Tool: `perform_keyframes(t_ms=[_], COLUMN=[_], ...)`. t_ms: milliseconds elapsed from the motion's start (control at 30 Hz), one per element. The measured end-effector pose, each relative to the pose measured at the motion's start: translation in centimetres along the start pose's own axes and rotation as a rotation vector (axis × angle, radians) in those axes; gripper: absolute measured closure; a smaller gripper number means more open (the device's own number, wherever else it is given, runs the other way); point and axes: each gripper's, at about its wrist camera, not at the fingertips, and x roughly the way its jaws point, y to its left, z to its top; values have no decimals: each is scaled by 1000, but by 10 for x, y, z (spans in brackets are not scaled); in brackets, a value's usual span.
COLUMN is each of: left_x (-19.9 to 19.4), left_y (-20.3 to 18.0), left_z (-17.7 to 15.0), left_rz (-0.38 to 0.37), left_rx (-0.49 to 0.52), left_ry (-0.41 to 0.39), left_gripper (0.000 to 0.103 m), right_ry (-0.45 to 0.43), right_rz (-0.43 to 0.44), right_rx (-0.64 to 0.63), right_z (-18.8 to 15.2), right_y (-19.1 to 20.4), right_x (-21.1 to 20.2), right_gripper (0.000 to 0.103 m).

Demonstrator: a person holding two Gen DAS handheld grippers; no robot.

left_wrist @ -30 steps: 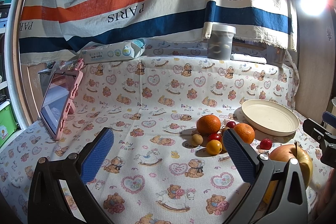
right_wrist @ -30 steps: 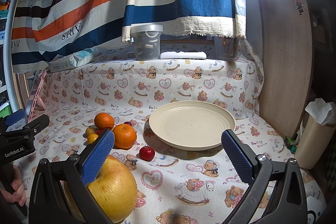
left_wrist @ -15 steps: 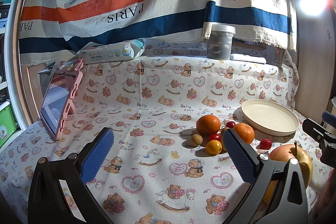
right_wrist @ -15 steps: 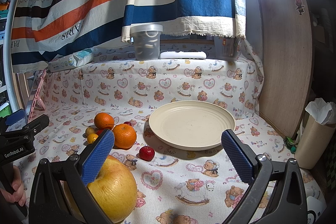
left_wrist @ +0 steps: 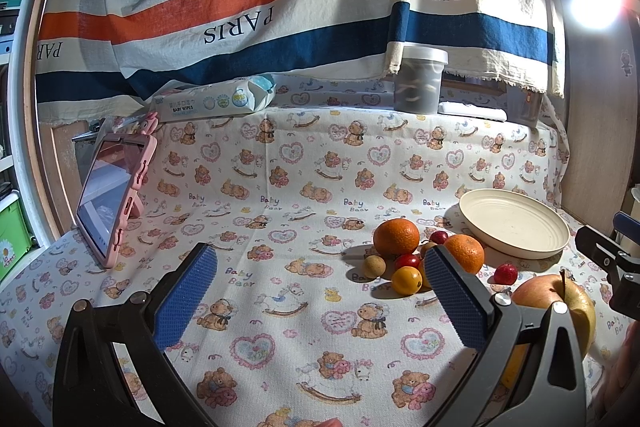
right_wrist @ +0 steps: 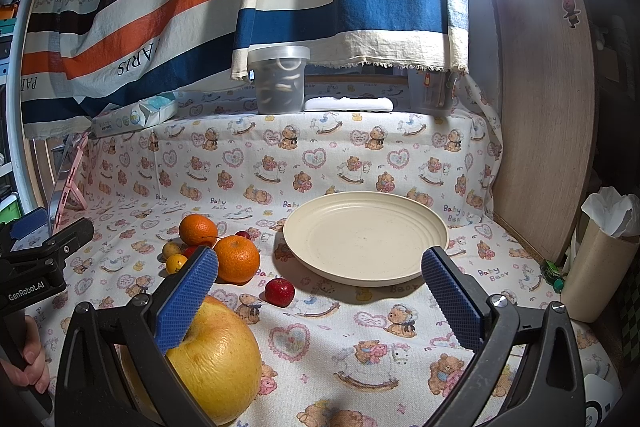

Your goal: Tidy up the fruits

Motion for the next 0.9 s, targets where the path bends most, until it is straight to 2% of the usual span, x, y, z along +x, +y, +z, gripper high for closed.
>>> perform_keyframes(t_ms=[900], left_x=[-1], left_y=[-8], left_z=[0], left_rz=[-11], left_rx=[11], left_ry=[-4], left_gripper=[0], right_ry=[1], right_rz=[0], right_rx=[-1], right_z=[0], right_y=[1], right_x=[0], right_gripper=[0])
